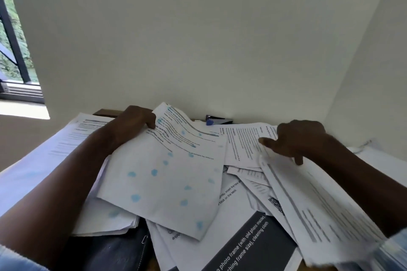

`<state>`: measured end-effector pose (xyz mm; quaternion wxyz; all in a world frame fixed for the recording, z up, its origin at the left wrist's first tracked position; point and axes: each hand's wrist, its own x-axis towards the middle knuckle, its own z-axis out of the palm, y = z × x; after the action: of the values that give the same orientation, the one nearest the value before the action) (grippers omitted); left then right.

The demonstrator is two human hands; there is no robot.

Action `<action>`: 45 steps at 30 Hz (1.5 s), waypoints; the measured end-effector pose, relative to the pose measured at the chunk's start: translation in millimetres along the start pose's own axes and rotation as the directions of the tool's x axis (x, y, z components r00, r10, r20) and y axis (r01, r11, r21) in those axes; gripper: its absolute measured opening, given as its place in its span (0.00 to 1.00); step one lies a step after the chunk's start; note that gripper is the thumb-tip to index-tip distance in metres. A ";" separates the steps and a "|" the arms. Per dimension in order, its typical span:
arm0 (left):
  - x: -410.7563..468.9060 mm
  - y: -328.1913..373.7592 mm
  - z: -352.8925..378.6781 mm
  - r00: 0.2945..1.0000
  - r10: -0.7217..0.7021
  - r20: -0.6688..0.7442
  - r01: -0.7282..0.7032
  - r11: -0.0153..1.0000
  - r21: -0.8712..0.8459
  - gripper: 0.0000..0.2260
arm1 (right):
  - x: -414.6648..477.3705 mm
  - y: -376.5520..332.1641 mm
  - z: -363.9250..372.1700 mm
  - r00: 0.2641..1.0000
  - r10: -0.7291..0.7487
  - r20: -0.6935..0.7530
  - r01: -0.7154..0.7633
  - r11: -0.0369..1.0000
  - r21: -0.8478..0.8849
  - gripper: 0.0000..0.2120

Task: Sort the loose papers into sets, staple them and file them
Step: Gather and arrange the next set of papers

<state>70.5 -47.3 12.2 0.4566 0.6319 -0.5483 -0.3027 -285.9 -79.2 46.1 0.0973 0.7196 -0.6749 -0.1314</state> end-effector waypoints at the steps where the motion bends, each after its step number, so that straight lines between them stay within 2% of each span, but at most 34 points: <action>1: 0.5 -1.6 2.8 1.000 0.017 0.014 -0.017 1.000 -0.014 0.18 | 6.4 7.4 -0.2 0.999 0.031 -0.031 -0.030 0.999 0.012 0.32; 4: 5.8 -8.2 13.1 0.998 0.065 0.012 -0.066 0.997 0.036 0.14 | 27.3 20.5 2.9 0.989 0.103 -0.103 -0.089 0.987 0.134 0.34; 7: 1.8 -8.2 21.9 0.979 0.196 0.060 -0.204 0.949 0.241 0.12 | 46.6 23.4 8.0 0.996 0.087 0.027 -0.091 0.926 0.365 0.31; 10: 2.6 -11.9 26.3 0.960 0.273 0.061 -0.277 0.899 0.338 0.07 | 64.3 25.5 19.2 0.985 0.102 0.142 -0.168 0.780 0.603 0.29; 13: 8.5 -17.8 26.9 0.948 0.315 0.052 -0.313 0.885 0.346 0.09 | 70.1 31.7 29.3 0.981 0.126 0.146 -0.193 0.635 0.748 0.24; 16: 11.3 -19.1 24.8 0.927 0.373 0.043 -0.370 0.888 0.272 0.06 | 65.9 39.2 26.3 0.996 0.073 0.046 -0.073 0.422 0.904 0.17; 19: 9.7 -17.8 24.9 0.909 0.416 0.025 -0.413 0.892 0.184 0.07 | 57.3 43.2 11.4 0.994 0.009 -0.110 0.105 0.227 0.968 0.09; 23: 7.4 -15.5 26.9 0.903 0.431 0.001 -0.428 0.897 0.108 0.08 | 48.0 42.9 -8.3 0.977 0.001 -0.211 0.208 0.164 0.964 0.10; 26: 4.5 -13.1 27.7 0.911 0.412 -0.006 -0.411 0.910 0.060 0.08 | 40.5 39.7 -17.3 0.968 -0.040 -0.246 0.249 0.141 0.958 0.05; 33: 0.4 -10.6 28.6 0.921 0.390 0.021 -0.390 0.921 0.014 0.07 | 27.8 35.4 -24.5 0.949 -0.074 -0.306 0.314 0.161 0.936 0.06; 35: 0.2 -10.8 29.0 0.921 0.389 0.021 -0.389 0.921 0.012 0.07 | 27.5 37.0 -26.1 0.941 -0.044 -0.337 0.338 0.206 0.918 0.04; 36: 0.1 -10.5 29.0 0.921 0.389 0.018 -0.389 0.921 0.011 0.07 | 28.4 38.3 -28.0 0.932 -0.012 -0.361 0.352 0.259 0.900 0.03; 38: 1.6 -10.4 29.1 0.921 0.389 0.007 -0.389 0.921 0.015 0.07 | 31.2 44.6 -33.0 0.900 0.068 -0.430 0.356 0.452 0.818 0.02; 41: 6.2 -13.7 27.0 0.924 0.382 -0.013 -0.381 0.923 0.051 0.07 | 23.2 49.9 -46.3 0.811 0.157 -0.563 0.279 0.743 0.608 0.10; 43: 9.0 -16.7 25.7 0.924 0.382 -0.026 -0.378 0.920 0.102 0.08 | 10.6 52.5 -60.4 0.715 0.198 -0.671 0.208 0.855 0.475 0.12; 45: 10.9 -19.3 25.5 0.926 0.377 -0.037 -0.368 0.918 0.149 0.08 | 0.7 56.5 -78.9 0.557 0.210 -0.804 0.183 0.913 0.365 0.11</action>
<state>58.4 -64.5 -14.2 0.4782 0.5559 -0.6630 -0.1508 -314.0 -86.8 138.8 0.2521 0.6937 -0.5658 0.3676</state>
